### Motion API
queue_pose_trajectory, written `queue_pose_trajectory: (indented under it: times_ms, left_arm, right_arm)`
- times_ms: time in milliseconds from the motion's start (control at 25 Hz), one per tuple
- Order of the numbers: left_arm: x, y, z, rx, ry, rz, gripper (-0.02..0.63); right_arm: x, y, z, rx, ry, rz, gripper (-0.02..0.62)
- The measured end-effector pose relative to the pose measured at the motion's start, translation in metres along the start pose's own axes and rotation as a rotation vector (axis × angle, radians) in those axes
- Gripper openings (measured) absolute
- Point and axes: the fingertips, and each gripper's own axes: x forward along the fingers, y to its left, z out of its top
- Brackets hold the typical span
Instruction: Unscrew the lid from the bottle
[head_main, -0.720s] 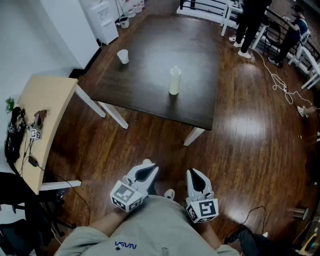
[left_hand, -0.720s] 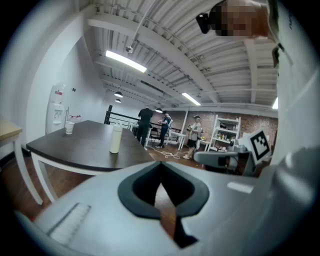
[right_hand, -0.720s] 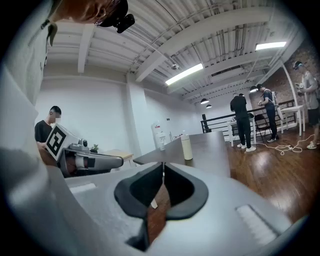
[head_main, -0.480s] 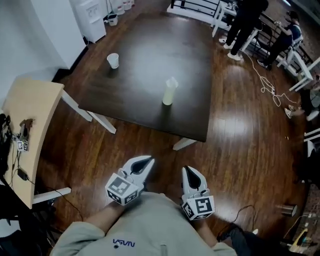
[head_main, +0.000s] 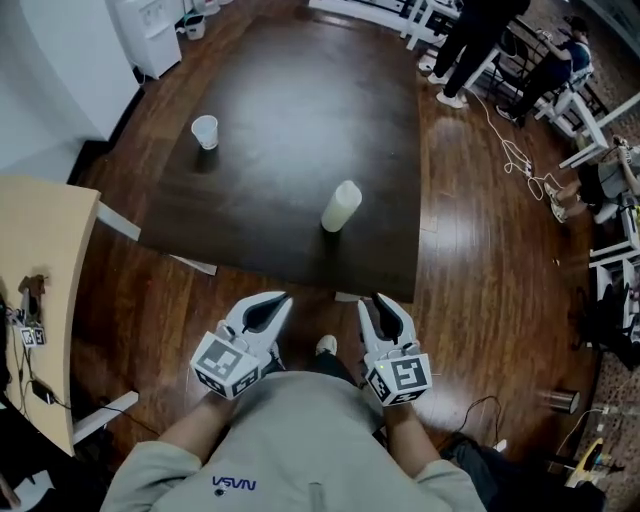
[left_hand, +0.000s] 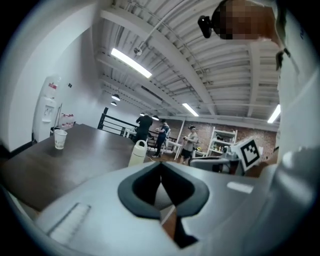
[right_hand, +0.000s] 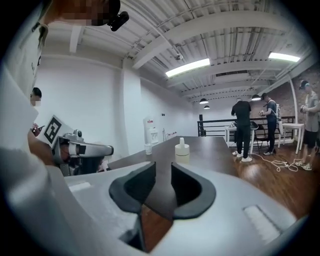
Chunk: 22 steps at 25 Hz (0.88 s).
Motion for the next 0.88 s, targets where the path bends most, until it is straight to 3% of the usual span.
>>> queue_pose_trajectory:
  times_ms: [520,720,880]
  left_arm:
    - [0.023,0.052,0.03,-0.011,0.015,0.258,0.046]
    - [0.018,0.055,0.031,-0.022,0.032,0.352,0.048]
    - [0.007,0.074,0.022,-0.058,0.06,0.391,0.048]
  right_arm:
    - [0.162,-0.047,-0.031,0.017,0.067,0.233,0.342]
    - [0.209,-0.038,-0.052,-0.031,0.102,0.328,0.38]
    - [0.234,-0.027,-0.068,-0.072,0.13,0.349,0.383]
